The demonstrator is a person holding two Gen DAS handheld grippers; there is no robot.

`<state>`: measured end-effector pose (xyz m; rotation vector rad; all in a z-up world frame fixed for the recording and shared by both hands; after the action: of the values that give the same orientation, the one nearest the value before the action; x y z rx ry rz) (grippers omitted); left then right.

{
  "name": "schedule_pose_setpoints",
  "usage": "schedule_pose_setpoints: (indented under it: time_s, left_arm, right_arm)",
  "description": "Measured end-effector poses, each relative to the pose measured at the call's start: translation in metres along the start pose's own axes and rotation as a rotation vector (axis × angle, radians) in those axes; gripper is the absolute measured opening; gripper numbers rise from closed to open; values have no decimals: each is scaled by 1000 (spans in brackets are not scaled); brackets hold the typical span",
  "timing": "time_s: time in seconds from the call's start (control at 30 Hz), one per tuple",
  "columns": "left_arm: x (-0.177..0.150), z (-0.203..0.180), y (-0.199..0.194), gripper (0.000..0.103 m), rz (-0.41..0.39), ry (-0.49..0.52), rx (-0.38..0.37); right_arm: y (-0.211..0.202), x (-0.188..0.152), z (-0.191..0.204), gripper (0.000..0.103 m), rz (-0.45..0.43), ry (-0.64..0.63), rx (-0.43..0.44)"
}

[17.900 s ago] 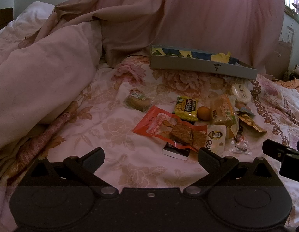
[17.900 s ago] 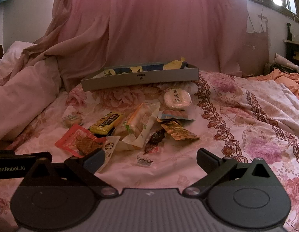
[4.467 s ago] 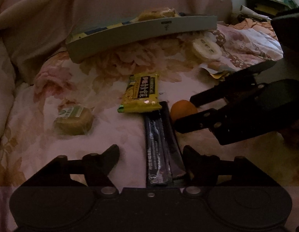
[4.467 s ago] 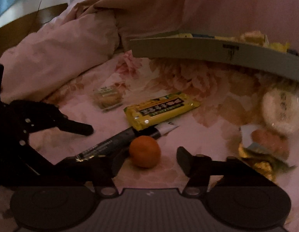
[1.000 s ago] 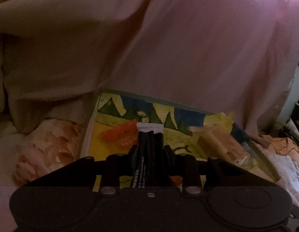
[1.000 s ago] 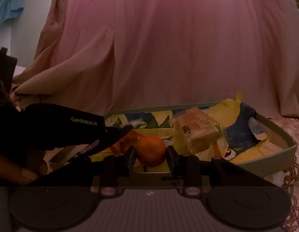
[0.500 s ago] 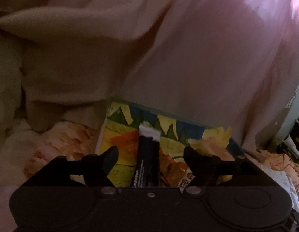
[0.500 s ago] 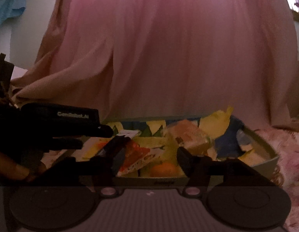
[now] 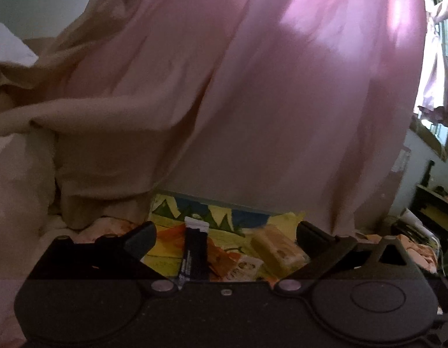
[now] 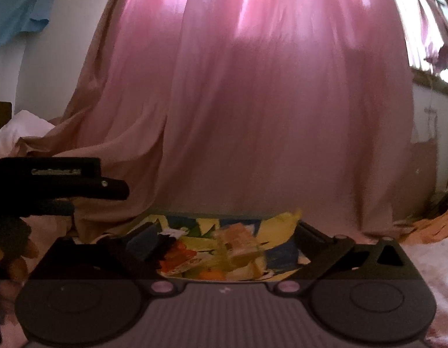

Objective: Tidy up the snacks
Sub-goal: 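Carry the black packet and mandarin into the grey box and open both tools, then withdraw both open tools from the box toward the loose snacks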

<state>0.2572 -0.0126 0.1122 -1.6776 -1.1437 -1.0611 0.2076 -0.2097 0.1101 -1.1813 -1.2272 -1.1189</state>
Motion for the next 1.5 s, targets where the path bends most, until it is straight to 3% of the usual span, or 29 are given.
schedule_pose_setpoints:
  time_s: [0.43,0.77,1.07,1.5]
  left_arm:
    - [-18,-9,-87,102,-7,67,-9]
    - [-66,-15,-125,102,60,191,-61]
    - [-104,0,-129,102,170,222,-36]
    - [-144,6,-116,102,304,269,-43]
  right_arm:
    - [-89,-1,-13,103,-3,-17,-47]
    - [-133,-33,-7,103,102,-29,-37]
    - [-146,-62,-1,103,217,-47,-37]
    - [-133,-108,3,103,418,-34,-19]
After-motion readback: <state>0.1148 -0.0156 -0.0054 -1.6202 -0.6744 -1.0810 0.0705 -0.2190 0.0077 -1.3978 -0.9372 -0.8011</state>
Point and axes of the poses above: each gripper's, at about its wrist camera, not at the fingertips, and y roughly the way its jaws point, z to its left, x to its top, the point moved 6 cm from there along y, roughly the way its jaws point, and after that the axes turned 8 degrees about -z, right-handed, at the moved point
